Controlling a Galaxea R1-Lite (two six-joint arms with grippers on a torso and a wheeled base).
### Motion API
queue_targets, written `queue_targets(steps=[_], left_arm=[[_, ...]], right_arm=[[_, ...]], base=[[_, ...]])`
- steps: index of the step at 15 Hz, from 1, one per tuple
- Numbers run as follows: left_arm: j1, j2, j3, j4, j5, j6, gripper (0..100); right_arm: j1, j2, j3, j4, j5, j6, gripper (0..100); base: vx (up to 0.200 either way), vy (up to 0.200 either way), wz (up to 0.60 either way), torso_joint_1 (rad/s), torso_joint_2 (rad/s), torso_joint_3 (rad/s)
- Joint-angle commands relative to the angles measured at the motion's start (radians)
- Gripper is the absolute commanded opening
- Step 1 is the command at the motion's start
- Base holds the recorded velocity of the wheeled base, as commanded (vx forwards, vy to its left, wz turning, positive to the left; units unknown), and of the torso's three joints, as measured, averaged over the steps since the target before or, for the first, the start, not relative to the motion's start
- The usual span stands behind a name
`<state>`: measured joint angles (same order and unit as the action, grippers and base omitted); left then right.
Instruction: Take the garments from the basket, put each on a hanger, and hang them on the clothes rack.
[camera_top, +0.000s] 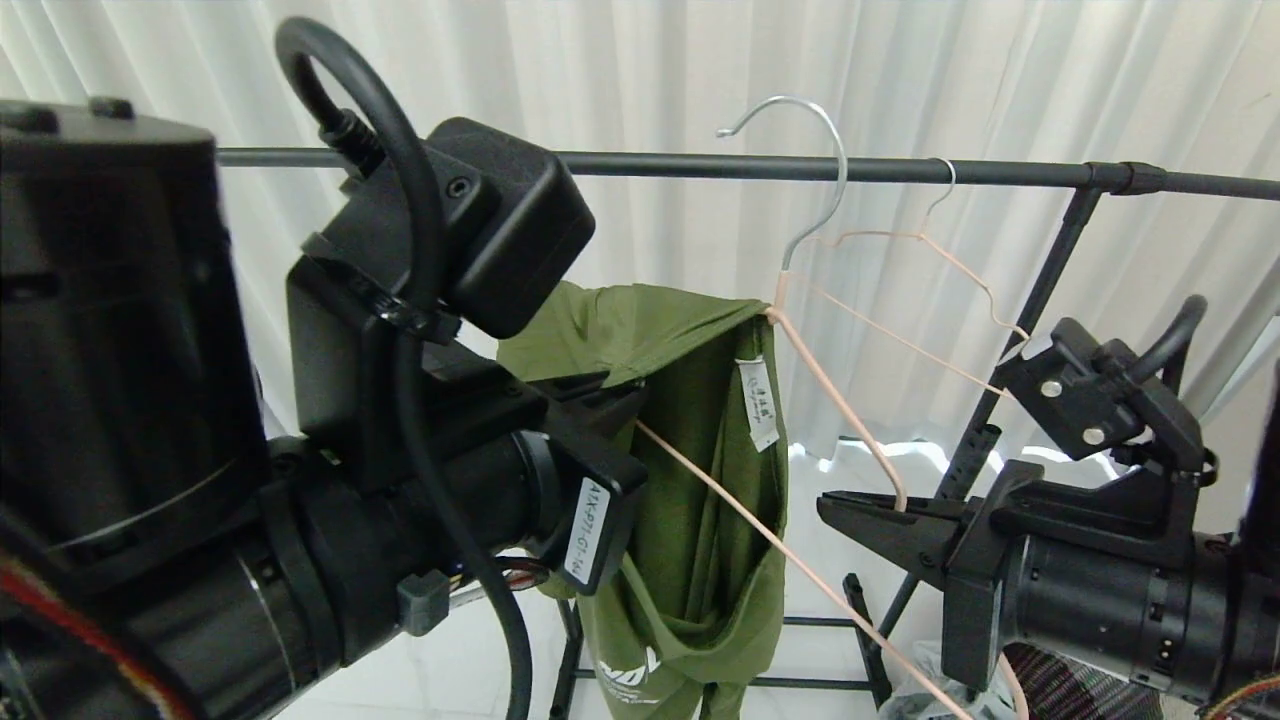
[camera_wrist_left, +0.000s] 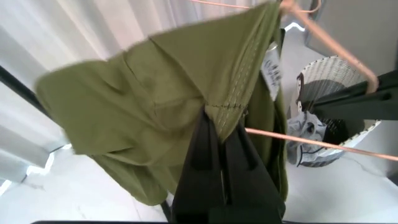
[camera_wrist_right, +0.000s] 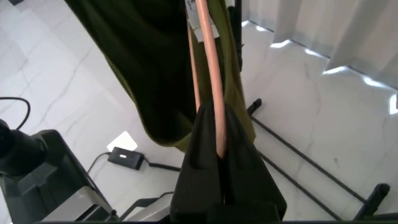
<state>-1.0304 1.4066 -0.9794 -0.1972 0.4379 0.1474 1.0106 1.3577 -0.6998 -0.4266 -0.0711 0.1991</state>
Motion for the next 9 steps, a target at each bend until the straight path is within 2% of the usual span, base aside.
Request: queue_targets(steps=[1,4,5,9], left_arm=[[0.000,0.025,-0.002,-0.007,0.001,0.000,0],[0.001,0.029,-0.002,-0.014,0.001,0.000,0],[0.001,0.031,-0.004,-0.014,0.001,0.000,100],[0.001,0.012,0.018,-0.016,0.002,0.000,100]], right_arm=[[0.000,-0.029,0.000,-0.003,0.001,-0.014,0],[0.002,-0.040,-0.001,-0.054,0.002,-0.038,0],[0.002,-0.043,-0.003,-0.060,0.002,-0.047,0],[0.002,-0.048,0.000,-0.083,0.001,-0.099,0]], base=[[0.000,0.000,0.00,0.000,0.00,0.000],[0.000,0.000,0.00,0.000,0.00,0.000],[0.000,0.000,0.00,0.000,0.00,0.000],[0.000,0.000,0.00,0.000,0.00,0.000]])
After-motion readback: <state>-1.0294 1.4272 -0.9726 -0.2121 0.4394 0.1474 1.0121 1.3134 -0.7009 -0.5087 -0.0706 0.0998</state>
